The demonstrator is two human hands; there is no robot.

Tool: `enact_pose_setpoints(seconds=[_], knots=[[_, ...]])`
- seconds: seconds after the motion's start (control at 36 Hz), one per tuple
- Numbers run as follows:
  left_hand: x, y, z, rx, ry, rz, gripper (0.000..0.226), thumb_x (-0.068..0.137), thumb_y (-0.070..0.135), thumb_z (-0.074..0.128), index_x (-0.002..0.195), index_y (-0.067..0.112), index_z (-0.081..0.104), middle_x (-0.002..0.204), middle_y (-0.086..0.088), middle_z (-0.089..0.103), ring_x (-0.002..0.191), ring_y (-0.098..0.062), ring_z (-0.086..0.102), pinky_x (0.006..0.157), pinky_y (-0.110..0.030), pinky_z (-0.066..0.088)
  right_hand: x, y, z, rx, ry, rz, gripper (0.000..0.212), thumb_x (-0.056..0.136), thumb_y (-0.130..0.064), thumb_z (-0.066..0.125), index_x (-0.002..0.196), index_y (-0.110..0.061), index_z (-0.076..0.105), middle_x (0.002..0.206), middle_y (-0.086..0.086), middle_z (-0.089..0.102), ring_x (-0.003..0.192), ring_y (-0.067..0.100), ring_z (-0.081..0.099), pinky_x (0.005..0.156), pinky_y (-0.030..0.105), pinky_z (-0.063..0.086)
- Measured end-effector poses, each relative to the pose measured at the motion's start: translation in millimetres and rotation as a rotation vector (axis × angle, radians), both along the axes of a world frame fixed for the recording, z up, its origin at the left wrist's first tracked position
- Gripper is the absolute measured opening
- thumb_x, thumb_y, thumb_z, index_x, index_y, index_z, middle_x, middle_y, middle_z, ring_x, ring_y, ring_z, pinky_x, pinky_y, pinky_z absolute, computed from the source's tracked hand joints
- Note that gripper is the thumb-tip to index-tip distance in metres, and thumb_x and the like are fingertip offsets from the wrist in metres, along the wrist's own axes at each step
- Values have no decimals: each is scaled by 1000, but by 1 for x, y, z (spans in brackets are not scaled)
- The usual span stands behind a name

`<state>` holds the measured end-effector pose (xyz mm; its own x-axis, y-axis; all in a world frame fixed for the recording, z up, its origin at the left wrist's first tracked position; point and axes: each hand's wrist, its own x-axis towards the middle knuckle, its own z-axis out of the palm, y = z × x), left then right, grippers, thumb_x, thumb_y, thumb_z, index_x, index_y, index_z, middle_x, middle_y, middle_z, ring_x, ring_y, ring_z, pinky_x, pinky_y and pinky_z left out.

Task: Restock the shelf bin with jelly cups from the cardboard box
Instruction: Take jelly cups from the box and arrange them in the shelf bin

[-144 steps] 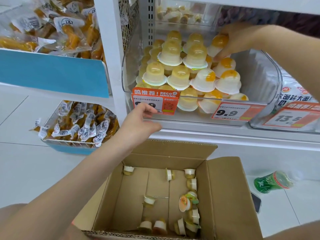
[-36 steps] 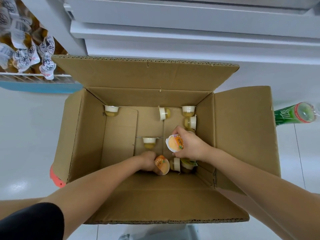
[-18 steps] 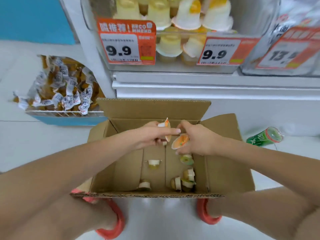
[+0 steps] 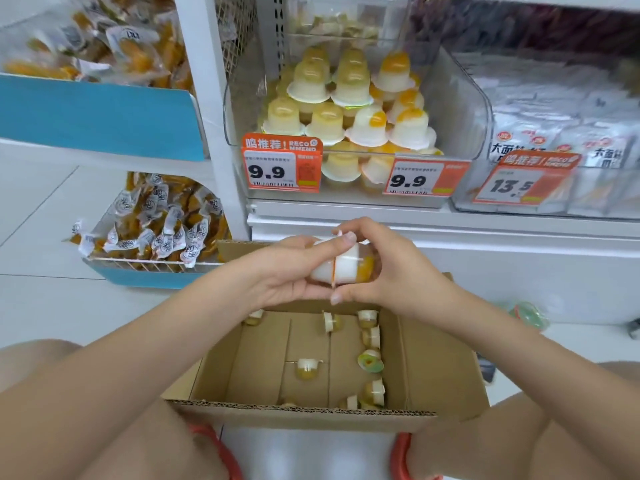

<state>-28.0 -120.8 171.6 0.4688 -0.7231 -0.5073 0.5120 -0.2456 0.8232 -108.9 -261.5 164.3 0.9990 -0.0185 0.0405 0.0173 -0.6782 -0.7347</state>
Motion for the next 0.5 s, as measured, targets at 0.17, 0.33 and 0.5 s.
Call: enact_pose_setpoints(seconds=[0.17, 0.33, 0.5], knots=[[10, 7, 4, -45, 133, 35, 59, 69, 30, 65, 119, 0, 57, 110, -17, 68, 90, -21, 70, 75, -31, 59, 6, 3, -1, 167, -44, -88, 58, 66, -24, 85, 119, -30, 61, 93, -24, 61, 73, -7, 54, 66, 10, 38], [21, 13, 18, -90, 255, 49, 38, 68, 14, 64, 104, 2, 63, 102, -18, 70, 84, -25, 71, 75, -38, 58, 15, 5, 4, 328, -51, -65, 55, 66, -28, 83, 116, -29, 62, 109, -11, 66, 86, 0, 60, 71, 13, 44], [20, 12, 23, -175, 266, 77, 34, 65, 15, 70, 97, 1, 70, 101, -20, 70, 85, -28, 71, 72, -40, 59, 16, 1, 14, 350, -67, -82, 51, 71, -16, 83, 118, -23, 63, 90, -17, 62, 71, -5, 56, 67, 8, 39]])
